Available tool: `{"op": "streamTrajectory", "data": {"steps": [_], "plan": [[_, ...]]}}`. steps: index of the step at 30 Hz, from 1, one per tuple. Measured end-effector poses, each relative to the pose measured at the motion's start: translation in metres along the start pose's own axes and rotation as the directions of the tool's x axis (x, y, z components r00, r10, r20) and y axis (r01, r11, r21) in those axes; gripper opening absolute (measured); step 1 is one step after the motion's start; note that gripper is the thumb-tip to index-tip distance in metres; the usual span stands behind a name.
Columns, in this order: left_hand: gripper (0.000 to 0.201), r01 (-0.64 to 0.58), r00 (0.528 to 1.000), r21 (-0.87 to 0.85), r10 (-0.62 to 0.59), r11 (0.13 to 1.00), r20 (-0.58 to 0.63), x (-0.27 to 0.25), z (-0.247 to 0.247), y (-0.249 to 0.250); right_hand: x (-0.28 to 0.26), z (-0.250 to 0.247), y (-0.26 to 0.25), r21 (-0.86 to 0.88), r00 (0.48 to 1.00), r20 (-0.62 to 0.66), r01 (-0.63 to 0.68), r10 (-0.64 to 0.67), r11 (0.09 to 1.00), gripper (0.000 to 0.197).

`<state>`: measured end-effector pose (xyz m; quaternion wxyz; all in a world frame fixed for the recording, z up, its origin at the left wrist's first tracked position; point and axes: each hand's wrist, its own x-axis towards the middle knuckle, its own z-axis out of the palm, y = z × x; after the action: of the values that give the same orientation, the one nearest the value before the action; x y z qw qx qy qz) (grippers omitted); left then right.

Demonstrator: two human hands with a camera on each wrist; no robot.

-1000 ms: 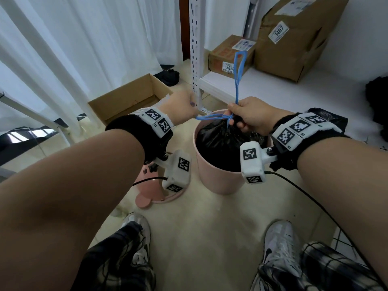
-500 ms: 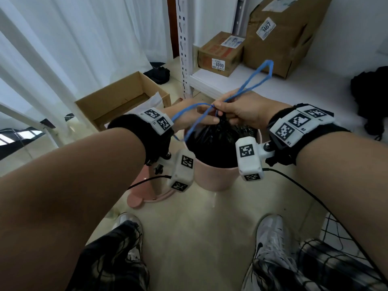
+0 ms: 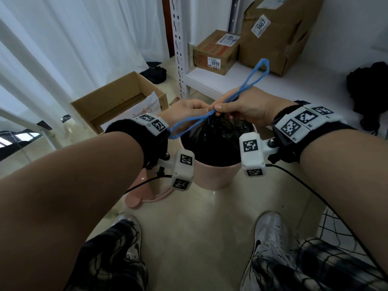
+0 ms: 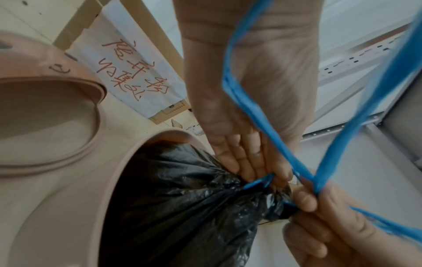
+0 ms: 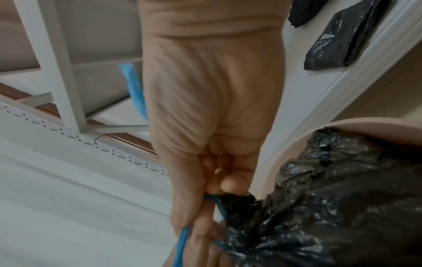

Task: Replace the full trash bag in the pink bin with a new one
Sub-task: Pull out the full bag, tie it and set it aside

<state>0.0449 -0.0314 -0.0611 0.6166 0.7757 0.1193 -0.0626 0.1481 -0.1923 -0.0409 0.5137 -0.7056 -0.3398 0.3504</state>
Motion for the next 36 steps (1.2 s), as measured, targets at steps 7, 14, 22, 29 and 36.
{"op": "streamTrajectory", "data": {"steps": [7, 14, 22, 29, 36], "plan": [[0.021, 0.073, 0.983, -0.256, -0.113, 0.964, -0.146, 0.006, 0.012, 0.004, 0.004, 0.009, -0.01, -0.412, 0.984, -0.127, 0.06, -0.122, 0.909, 0.007], [0.02, 0.051, 0.985, -0.109, -0.068, 0.993, -0.156, 0.0, 0.013, 0.011, 0.014, 0.017, 0.003, -0.386, 0.88, -0.401, 0.091, -0.255, 0.918, 0.011], [0.044, 0.112, 0.977, -0.07, -0.123, 0.991, -0.174, -0.004, 0.003, 0.015, 0.013, 0.013, 0.003, -0.127, 0.947, -0.281, 0.123, -0.154, 0.984, 0.017], [0.024, 0.058, 0.97, -0.17, -0.096, 0.984, -0.222, 0.002, 0.011, 0.022, 0.014, 0.022, -0.007, -0.056, 0.959, -0.212, 0.182, -0.19, 0.982, 0.007], [0.027, -0.118, 0.943, -0.466, -0.048, 0.877, -0.331, 0.004, 0.004, 0.029, 0.012, 0.021, -0.013, -0.068, 0.949, -0.301, 0.073, -0.09, 0.995, 0.016]]}}
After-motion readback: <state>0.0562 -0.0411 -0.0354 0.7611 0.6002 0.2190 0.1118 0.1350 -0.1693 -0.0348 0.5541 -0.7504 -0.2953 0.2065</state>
